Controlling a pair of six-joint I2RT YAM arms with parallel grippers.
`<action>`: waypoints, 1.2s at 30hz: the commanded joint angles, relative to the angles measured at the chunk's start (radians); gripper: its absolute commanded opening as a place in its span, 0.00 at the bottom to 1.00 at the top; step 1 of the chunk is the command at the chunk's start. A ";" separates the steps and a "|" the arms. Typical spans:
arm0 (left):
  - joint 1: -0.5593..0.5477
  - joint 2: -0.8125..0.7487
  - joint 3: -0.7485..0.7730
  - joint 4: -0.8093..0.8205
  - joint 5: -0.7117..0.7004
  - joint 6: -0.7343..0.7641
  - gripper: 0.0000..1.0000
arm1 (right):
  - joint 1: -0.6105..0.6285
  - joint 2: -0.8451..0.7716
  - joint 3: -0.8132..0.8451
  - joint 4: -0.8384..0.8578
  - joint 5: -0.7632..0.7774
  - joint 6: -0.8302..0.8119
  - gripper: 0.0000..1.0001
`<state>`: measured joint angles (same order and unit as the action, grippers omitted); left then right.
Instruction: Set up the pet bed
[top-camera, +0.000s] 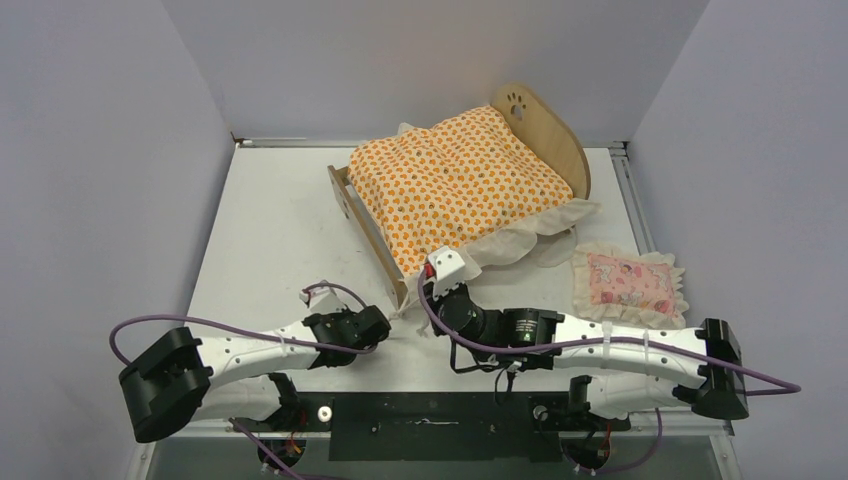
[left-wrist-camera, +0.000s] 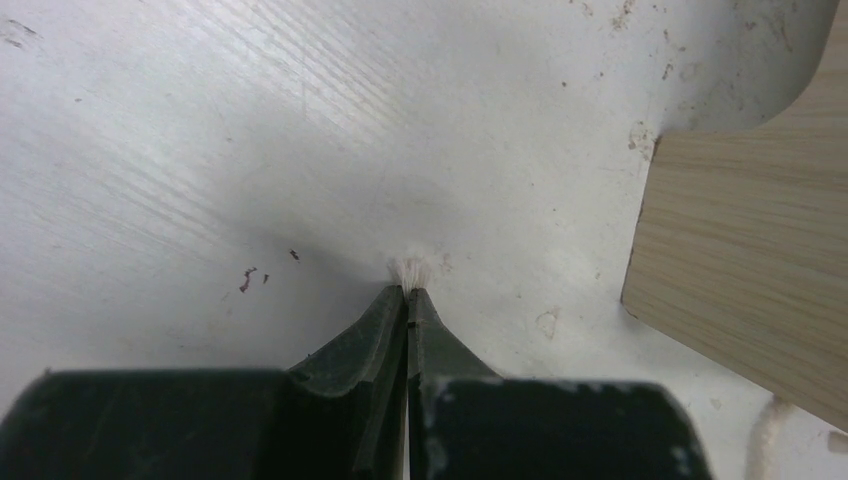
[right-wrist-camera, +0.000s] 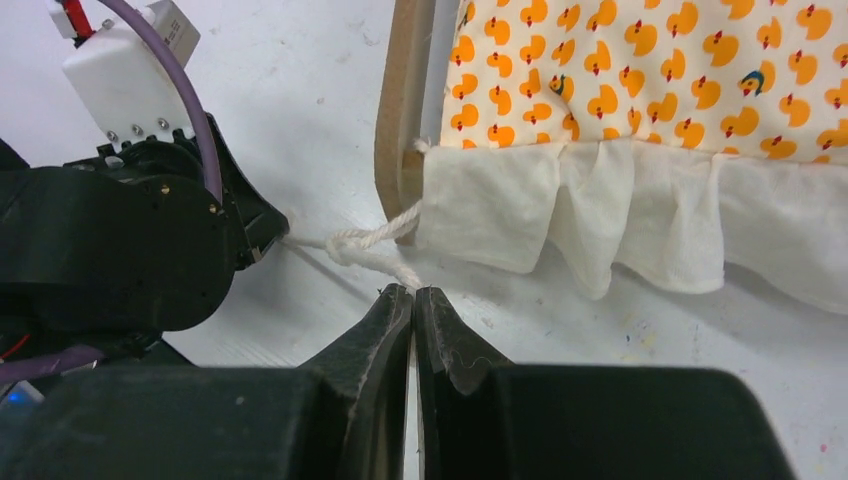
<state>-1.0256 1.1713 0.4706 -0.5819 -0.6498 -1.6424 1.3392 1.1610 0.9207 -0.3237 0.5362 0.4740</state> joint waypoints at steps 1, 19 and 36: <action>-0.008 0.021 -0.002 0.113 0.036 0.043 0.00 | -0.065 0.026 0.069 -0.003 0.039 -0.100 0.05; -0.220 -0.060 0.267 -0.104 -0.172 0.140 0.00 | -0.227 -0.058 0.058 0.006 -0.154 -0.135 0.05; -0.145 -0.115 0.684 0.109 -0.309 0.843 0.00 | -0.221 -0.219 -0.352 0.040 -0.273 0.104 0.05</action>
<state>-1.2541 1.0447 1.1301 -0.6144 -0.9928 -1.0187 1.1183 0.9569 0.6338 -0.3538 0.2947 0.5026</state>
